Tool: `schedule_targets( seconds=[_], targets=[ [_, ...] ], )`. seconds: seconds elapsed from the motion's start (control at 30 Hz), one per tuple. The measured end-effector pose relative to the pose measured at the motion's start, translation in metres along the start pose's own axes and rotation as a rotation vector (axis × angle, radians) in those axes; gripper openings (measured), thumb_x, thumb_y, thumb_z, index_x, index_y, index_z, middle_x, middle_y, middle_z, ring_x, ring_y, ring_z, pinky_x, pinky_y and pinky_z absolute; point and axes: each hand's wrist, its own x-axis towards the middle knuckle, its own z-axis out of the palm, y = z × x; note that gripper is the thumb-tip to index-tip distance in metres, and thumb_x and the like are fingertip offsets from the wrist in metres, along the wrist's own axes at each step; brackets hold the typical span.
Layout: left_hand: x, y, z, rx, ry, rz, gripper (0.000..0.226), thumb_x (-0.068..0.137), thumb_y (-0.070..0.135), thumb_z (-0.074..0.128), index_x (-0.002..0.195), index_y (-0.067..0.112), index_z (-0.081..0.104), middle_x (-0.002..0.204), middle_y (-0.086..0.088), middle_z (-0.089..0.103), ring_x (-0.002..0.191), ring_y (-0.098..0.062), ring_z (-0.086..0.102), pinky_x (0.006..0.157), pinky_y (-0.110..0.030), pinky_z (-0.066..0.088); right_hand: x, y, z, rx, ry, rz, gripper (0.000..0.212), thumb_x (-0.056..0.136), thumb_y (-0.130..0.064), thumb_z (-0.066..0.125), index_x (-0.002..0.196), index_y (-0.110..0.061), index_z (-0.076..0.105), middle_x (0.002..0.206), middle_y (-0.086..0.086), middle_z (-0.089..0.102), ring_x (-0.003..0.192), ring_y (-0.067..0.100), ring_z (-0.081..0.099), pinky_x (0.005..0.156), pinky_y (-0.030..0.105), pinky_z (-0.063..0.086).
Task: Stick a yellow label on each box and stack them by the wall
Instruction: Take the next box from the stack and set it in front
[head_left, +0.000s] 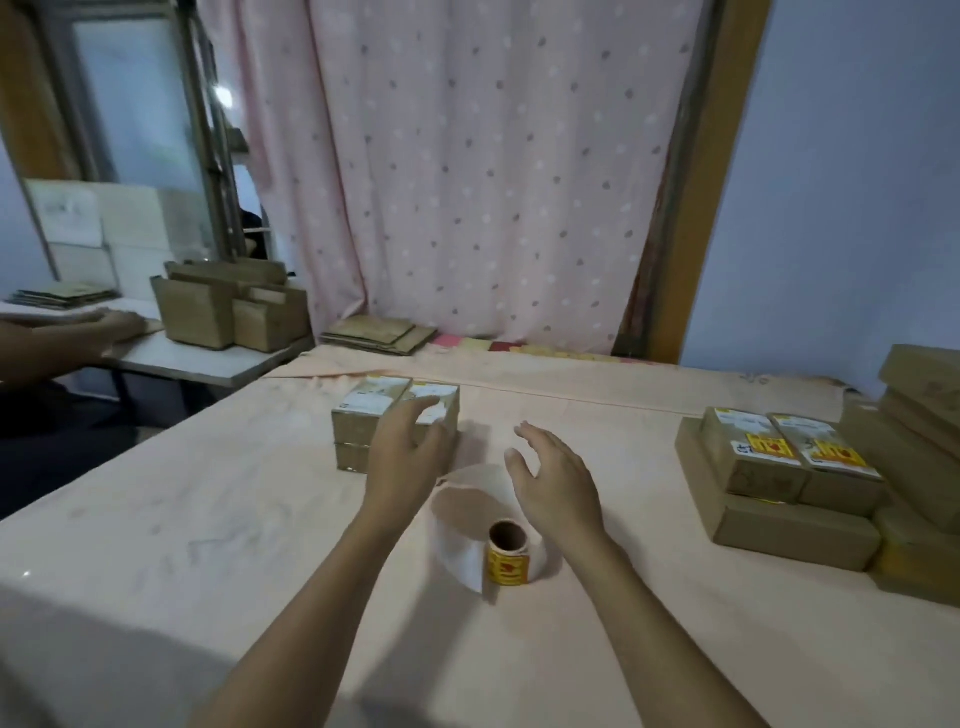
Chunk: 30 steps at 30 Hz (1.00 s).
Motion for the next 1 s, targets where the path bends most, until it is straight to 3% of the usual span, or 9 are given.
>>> schedule_targets(
  seconds=[0.07,0.2,0.4,0.57,0.67,0.77,0.9,1.0],
  targets=[
    [0.005,-0.011,-0.022,0.029,0.055,-0.059,0.027,0.095,0.017,0.058,0.121,0.014,0.066,0.117,0.005,0.063,0.111,-0.015,0.057,0.094,-0.036,0.048,0.008,-0.024,0.018,0.041,-0.052,0.012,0.045,0.102,-0.041,0.050,0.145,-0.027,0.050,0.151,-0.010,0.050,0.138,0.013,0.044,0.109,0.031,0.037],
    [0.011,-0.024,-0.040,0.016,0.055,-0.135,0.007,0.098,0.022,0.055,0.092,0.025,0.058,0.085,0.020,0.058,0.083,-0.006,0.056,0.072,-0.023,0.045,0.024,-0.056,0.051,0.097,-0.167,0.064,0.052,0.100,-0.042,0.051,0.148,-0.024,0.043,0.149,-0.003,0.051,0.136,0.020,0.046,0.106,0.035,0.039],
    [0.016,-0.039,-0.029,-0.075,0.001,-0.259,0.031,0.100,0.037,0.049,0.098,0.010,0.063,0.095,0.001,0.068,0.093,-0.017,0.063,0.086,-0.045,0.052,0.036,-0.071,0.075,0.205,-0.245,0.155,0.055,0.093,-0.044,0.055,0.145,-0.029,0.044,0.138,-0.005,0.057,0.127,0.020,0.054,0.103,0.037,0.046],
    [0.017,-0.039,-0.022,-0.111,0.011,-0.300,0.015,0.100,0.032,0.053,0.085,0.034,0.054,0.091,0.013,0.064,0.087,-0.002,0.060,0.084,-0.036,0.050,0.038,-0.074,0.083,0.292,-0.273,0.188,0.052,0.090,-0.042,0.054,0.141,-0.033,0.047,0.135,-0.006,0.059,0.121,0.016,0.057,0.102,0.037,0.049],
    [0.022,-0.048,-0.018,-0.125,0.019,-0.326,0.006,0.095,0.034,0.057,0.097,0.030,0.061,0.095,0.011,0.068,0.092,-0.004,0.063,0.085,-0.033,0.053,0.037,-0.075,0.088,0.333,-0.263,0.196,0.050,0.088,-0.043,0.055,0.137,-0.031,0.051,0.135,-0.005,0.061,0.121,0.014,0.058,0.102,0.035,0.050],
    [0.027,-0.063,-0.011,-0.036,0.087,-0.339,0.028,0.082,0.041,0.056,0.099,0.021,0.065,0.104,-0.001,0.063,0.101,-0.022,0.062,0.087,-0.044,0.054,0.037,-0.076,0.090,0.311,-0.239,0.199,0.051,0.084,-0.048,0.056,0.132,-0.031,0.052,0.128,-0.006,0.062,0.114,0.016,0.059,0.096,0.035,0.051],
    [0.027,-0.057,-0.015,-0.035,0.135,-0.404,0.039,0.087,0.037,0.054,0.116,0.013,0.063,0.119,-0.004,0.052,0.114,-0.024,0.050,0.101,-0.046,0.046,0.042,-0.077,0.088,0.305,-0.235,0.243,0.053,0.088,-0.039,0.057,0.139,-0.028,0.048,0.131,-0.006,0.061,0.117,0.018,0.058,0.099,0.037,0.049],
    [0.028,-0.061,-0.014,-0.094,0.097,-0.379,0.034,0.083,0.040,0.051,0.100,0.016,0.069,0.104,0.000,0.069,0.101,-0.022,0.063,0.090,-0.047,0.054,0.043,-0.079,0.093,0.303,-0.245,0.247,0.054,0.085,-0.041,0.056,0.137,-0.028,0.050,0.133,-0.005,0.060,0.120,0.018,0.057,0.100,0.038,0.049]
  ],
)
